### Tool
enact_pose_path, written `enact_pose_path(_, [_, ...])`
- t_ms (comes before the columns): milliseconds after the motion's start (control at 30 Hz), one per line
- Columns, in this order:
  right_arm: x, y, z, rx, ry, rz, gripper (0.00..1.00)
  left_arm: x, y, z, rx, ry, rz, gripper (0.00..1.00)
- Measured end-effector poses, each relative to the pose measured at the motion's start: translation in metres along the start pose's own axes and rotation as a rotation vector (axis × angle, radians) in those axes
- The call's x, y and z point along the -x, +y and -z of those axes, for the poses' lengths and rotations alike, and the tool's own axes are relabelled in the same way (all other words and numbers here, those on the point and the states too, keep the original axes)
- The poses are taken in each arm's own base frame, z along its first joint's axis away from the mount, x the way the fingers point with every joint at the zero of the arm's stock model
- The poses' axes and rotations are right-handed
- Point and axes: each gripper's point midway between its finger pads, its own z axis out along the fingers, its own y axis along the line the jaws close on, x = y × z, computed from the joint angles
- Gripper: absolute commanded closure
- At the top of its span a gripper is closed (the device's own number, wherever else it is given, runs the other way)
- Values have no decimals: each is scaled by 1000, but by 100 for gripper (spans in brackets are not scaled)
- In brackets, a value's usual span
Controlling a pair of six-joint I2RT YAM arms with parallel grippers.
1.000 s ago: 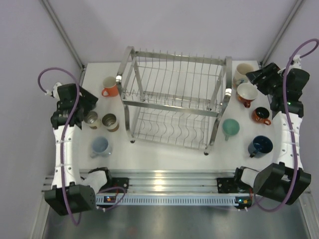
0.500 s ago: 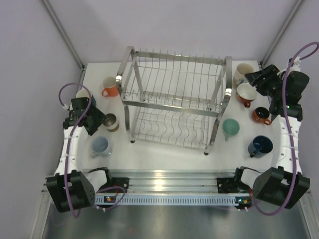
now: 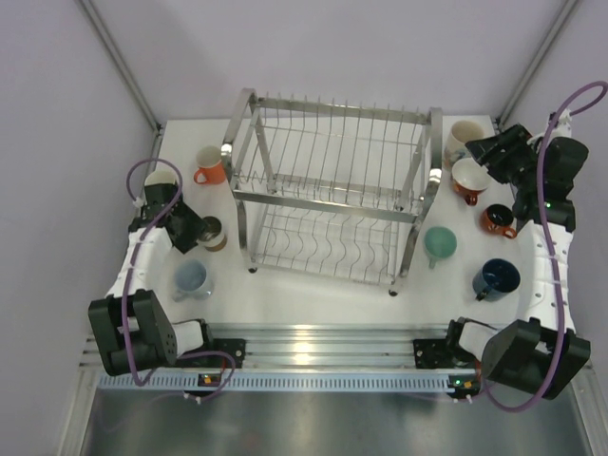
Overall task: Load the cups into the dish rack
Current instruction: Grab a cup with the left arm, then pass the cup from the left arm to the right
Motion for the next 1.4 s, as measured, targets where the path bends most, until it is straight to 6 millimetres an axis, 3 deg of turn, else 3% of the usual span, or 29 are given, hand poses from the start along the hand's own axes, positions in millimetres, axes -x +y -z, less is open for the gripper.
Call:
enact_pose_path(267, [0,5,1,11,-2,7,43,-8,6,-9,14,25,-5,64])
enact_pose_path(533, [0,12,5,26,-9,16,40,-12,5,-16,6,51,-7,98])
enact_pose_path(633, [-1,14,7,31,-5,18,37,-13,1,-15,-9,61,-7,100])
enact_pose_path(767, [-4,20,8,42,11,18,24,-1,-13,-5,-54,37,-3,100])
enact_pose_path(1000, [3,61,21,144,9,56,2,47,-60,49,-225,-126,28,100])
enact_pose_path(1300, [19,144,57,362,-9,125,1,126,-94,144,-410,-415,136,100])
enact_pose_path(1400, [23,166,71,431,-4,126,1,141,-106,181,-525,-510,169,100])
